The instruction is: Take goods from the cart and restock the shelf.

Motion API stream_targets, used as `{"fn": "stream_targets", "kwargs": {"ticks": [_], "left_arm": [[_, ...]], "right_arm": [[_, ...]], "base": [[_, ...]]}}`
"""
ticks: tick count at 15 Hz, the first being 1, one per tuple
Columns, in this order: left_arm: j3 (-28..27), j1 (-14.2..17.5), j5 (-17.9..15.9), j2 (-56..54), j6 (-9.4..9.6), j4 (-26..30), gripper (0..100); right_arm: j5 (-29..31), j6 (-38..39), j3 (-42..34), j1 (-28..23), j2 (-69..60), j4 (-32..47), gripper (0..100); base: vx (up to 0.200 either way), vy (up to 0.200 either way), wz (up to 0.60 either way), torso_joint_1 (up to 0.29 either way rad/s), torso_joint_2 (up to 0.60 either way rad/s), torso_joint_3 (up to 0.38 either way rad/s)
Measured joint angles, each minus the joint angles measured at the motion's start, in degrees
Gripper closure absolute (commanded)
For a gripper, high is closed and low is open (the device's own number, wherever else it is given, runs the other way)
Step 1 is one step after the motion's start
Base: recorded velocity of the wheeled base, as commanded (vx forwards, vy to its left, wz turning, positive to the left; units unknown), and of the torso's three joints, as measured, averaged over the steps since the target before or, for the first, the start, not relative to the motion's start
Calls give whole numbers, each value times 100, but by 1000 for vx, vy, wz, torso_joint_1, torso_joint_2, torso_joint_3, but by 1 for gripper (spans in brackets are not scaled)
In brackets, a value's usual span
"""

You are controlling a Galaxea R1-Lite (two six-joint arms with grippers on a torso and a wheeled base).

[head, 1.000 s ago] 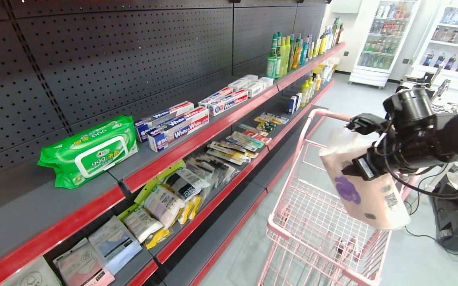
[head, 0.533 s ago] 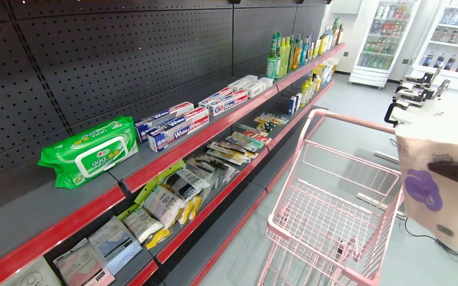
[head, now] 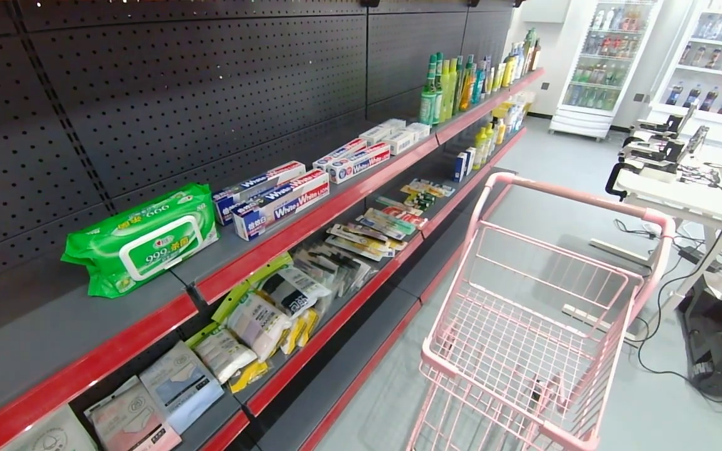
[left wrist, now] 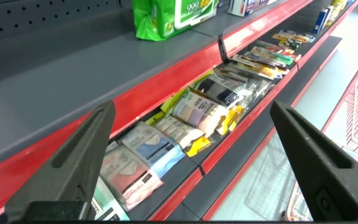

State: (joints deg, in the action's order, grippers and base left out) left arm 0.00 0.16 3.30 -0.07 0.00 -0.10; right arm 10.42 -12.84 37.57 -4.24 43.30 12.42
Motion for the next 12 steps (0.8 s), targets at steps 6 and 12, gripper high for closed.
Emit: {"fn": "stream_targets", "kwargs": {"ticks": [6, 12], "left_arm": [[0, 0, 0, 2, 0, -6, 0], [0, 0, 0, 2, 0, -6, 0]], "right_arm": [[5, -297, -304, -151, -551, 2, 100], [-5, -416, -369, -151, -577, -27, 100]], "base": [[0, 0, 0, 170, -355, -189], [0, 0, 0, 168, -348, -184]]}}
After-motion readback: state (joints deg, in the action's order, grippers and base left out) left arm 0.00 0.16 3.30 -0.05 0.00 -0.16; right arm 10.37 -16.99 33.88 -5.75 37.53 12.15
